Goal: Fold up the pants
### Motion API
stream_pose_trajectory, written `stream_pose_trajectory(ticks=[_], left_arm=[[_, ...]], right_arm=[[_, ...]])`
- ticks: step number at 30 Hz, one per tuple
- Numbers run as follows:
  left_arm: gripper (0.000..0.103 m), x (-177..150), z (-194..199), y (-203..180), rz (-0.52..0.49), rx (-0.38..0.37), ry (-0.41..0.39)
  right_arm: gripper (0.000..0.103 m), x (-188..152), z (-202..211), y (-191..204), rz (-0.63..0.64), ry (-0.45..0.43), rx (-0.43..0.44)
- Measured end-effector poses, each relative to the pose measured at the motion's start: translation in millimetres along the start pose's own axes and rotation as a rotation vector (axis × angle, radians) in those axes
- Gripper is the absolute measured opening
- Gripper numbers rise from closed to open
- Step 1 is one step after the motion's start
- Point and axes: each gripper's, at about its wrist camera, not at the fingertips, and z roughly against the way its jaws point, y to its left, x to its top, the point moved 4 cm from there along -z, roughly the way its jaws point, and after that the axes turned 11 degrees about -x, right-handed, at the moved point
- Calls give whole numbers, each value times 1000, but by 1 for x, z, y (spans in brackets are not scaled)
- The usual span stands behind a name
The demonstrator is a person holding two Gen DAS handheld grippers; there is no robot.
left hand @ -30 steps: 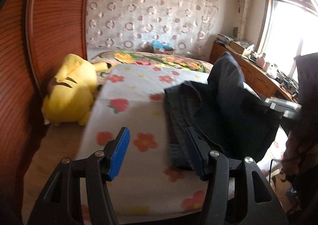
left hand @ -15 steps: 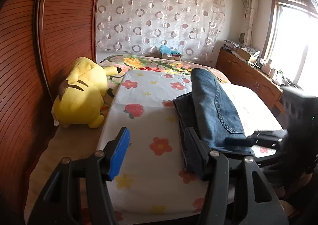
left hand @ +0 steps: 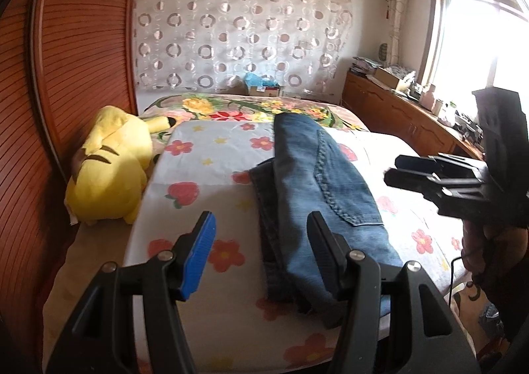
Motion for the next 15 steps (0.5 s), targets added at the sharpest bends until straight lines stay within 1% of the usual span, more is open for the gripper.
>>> stream_pose_trajectory(ticks=[4,8,12,15], left_arm=[[56,-2,-12,-9,-18,-18,21],[56,-6,-25,-15,-32,-34,55],[56,-12,-45,-16,-32,-36,103],[56,-19,-56,-12,-26,-40,132]], right_arm=[[55,-3,-2,-14,-13,6,-22],[60,-1,-16,-23,-32,24,-37],[61,5,-41,-31,-46,51,-48],[62,11,-61,-35,-30,78,-53]])
